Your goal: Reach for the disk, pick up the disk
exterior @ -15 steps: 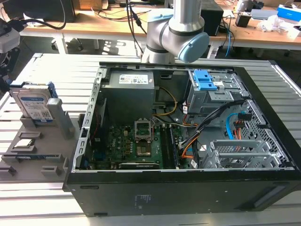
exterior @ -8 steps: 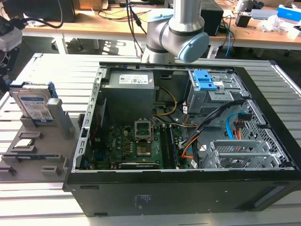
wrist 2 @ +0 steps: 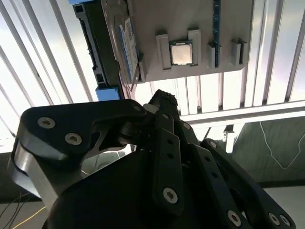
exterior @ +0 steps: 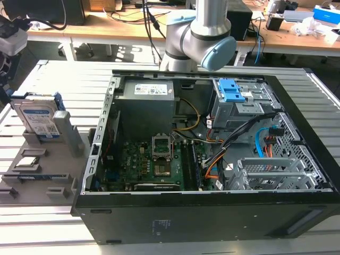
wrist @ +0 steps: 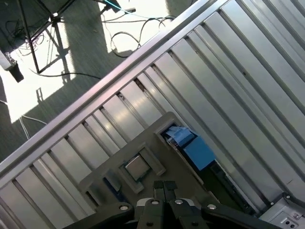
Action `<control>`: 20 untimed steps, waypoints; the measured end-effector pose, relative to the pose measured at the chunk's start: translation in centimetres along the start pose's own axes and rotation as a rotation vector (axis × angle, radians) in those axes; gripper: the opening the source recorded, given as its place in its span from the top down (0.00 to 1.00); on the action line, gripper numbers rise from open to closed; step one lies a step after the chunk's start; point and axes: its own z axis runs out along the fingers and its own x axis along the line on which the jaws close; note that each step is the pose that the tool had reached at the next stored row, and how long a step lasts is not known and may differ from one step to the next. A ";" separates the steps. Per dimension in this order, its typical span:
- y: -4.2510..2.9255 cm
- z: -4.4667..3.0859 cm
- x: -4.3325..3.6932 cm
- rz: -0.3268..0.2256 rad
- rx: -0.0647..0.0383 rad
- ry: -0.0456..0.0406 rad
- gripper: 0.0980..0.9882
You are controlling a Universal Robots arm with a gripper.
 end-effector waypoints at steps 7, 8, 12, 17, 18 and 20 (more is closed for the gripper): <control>0.00 0.00 0.00 -0.106 0.000 0.0040 0.99; 0.00 0.00 0.00 -0.116 0.000 0.0044 0.99; 0.00 0.00 0.00 -0.156 0.000 0.0060 0.99; 0.00 0.00 0.00 -0.210 0.000 0.0081 0.99; 0.00 0.00 0.00 -0.220 0.000 0.0085 0.99; 0.00 0.00 0.00 -0.248 0.000 0.0095 0.99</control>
